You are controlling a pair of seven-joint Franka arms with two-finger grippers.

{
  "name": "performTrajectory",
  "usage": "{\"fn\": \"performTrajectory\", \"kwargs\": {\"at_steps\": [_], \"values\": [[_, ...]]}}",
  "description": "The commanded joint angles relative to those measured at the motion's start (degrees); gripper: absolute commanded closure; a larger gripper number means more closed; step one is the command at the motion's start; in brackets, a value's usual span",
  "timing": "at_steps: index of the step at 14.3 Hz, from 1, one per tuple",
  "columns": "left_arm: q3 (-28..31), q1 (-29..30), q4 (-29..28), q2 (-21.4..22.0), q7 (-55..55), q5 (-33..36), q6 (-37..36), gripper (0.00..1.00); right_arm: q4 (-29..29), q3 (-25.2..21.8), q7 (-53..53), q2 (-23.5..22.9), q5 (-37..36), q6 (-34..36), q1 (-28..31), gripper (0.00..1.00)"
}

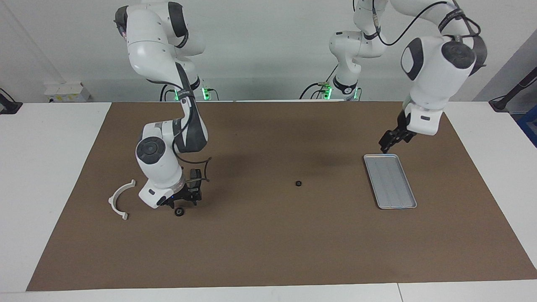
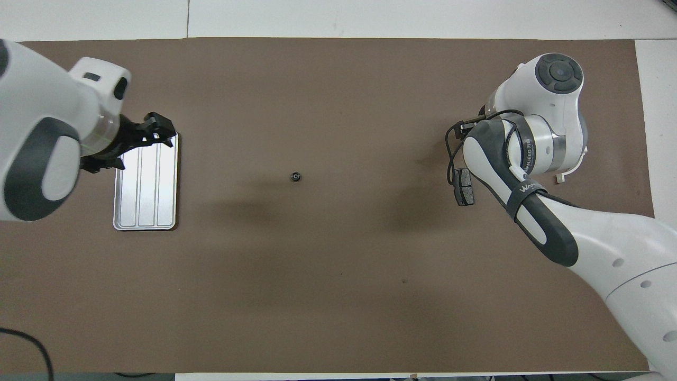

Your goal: Place bearing gear from tray to pile

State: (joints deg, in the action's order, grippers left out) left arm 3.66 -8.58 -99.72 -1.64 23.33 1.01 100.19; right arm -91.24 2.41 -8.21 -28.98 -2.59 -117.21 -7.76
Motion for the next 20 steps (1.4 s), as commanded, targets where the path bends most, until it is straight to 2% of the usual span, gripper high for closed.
{"fn": "performTrajectory", "kwargs": {"at_steps": [1,3,7,11,15,20], "values": [[-0.67,2.07,-1.88,4.79,-5.04,0.40,-4.63,0.00,4.90,0.58,-17.55,3.14,0.30,10.74,-7.15,0.00],[-0.84,4.08,-1.36,5.16,-7.85,0.31,-6.40,0.00,8.95,0.85,-32.50,2.96,1.52,13.58,-13.21,0.00],[-1.98,8.13,-1.71,5.16,-14.54,-0.83,-6.15,0.00,11.15,0.85,-51.25,1.65,5.14,12.97,-21.22,0.00],[-4.71,10.25,-1.18,3.76,-14.98,-0.48,-3.95,0.00,19.49,0.76,-63.83,-6.77,4.61,12.36,-27.38,0.00],[-6.38,11.39,2.24,-0.11,-15.33,-0.48,-4.74,0.00,21.36,0.50,-68.33,-11.79,3.74,7.53,-29.68,0.00],[-6.47,11.22,1.81,1.64,-15.60,-0.39,-5.62,0.00,22.06,0.41,-69.39,-15.40,0.66,4.02,-30.38,0.00]]}}
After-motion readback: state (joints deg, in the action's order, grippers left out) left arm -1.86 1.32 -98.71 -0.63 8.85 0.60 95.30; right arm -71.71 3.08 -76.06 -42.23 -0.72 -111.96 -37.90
